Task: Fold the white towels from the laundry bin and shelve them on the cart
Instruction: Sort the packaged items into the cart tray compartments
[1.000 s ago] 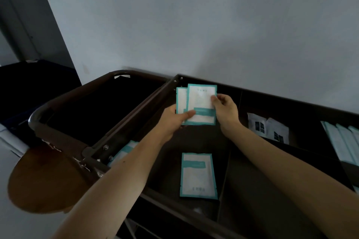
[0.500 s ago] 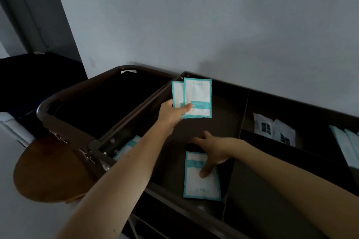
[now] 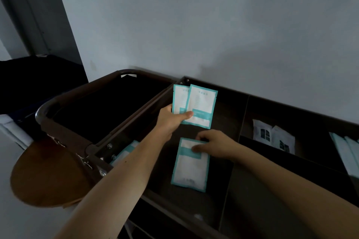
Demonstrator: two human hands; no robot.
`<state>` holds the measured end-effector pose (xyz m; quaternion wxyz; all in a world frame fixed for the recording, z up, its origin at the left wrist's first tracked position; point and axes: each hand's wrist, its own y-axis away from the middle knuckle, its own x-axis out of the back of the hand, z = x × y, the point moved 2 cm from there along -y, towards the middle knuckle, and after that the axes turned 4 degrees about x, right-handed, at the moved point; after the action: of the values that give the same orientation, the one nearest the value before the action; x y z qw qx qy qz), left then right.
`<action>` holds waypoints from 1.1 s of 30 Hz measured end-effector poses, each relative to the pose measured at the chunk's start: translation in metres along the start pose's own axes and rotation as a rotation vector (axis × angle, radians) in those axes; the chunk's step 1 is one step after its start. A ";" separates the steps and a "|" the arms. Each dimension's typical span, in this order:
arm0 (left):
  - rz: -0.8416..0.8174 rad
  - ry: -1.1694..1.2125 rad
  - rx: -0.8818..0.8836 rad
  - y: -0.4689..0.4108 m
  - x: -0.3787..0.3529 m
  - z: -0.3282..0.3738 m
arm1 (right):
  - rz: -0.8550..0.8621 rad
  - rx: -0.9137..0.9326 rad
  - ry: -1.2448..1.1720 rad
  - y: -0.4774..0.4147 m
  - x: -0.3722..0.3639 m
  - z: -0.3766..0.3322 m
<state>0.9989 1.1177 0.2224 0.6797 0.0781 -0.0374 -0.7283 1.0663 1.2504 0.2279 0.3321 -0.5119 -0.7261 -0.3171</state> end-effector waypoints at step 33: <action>-0.011 0.204 0.038 0.000 -0.003 0.002 | 0.845 -0.211 -1.310 0.007 0.058 0.042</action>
<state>0.9991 1.1203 0.2246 0.6744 0.1646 0.0186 -0.7196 1.0521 1.3169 0.2510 -0.1215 -0.8561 -0.4839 0.1351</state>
